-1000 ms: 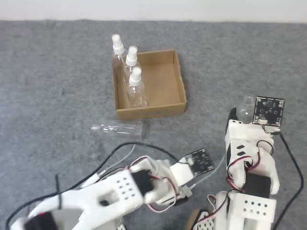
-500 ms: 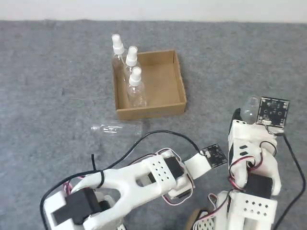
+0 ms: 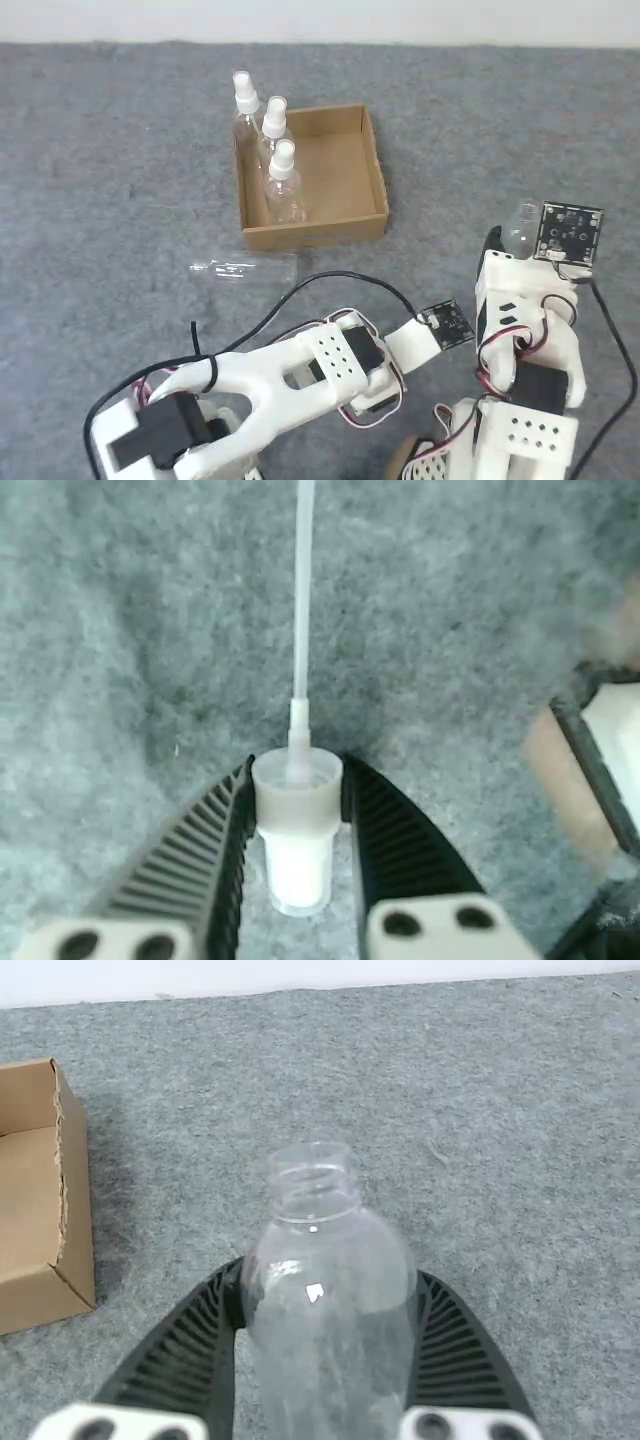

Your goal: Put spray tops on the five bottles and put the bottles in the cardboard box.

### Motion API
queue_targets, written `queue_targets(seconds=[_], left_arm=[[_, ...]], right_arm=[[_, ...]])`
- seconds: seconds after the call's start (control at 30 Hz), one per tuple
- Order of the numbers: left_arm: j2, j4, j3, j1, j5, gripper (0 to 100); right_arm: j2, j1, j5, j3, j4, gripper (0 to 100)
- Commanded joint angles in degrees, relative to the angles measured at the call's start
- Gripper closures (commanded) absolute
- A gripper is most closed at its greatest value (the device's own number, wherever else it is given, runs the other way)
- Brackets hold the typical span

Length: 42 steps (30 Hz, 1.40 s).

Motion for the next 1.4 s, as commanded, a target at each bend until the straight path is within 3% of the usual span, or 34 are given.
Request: queue_targets(seconds=[0.0,0.3,0.73,1.37], left_arm=[[-0.1,1.0,-2.7,-3.0,0.5,99],[-1.1,1.0,-2.7,-6.9,-1.0,99],[-27.6,2.3,5.8,-17.0,-1.0,99],[-47.7,0.3,12.1,-28.3,-0.5,99]], right_arm=[[-1.2,0.2,-0.4,-1.1,-1.6,90.5],[-1.2,0.2,-0.4,-1.1,-1.7,90.5],[-1.2,0.2,-0.4,-1.1,-1.8,90.5],[-1.2,0.2,-0.2,-1.1,-1.8,90.5]])
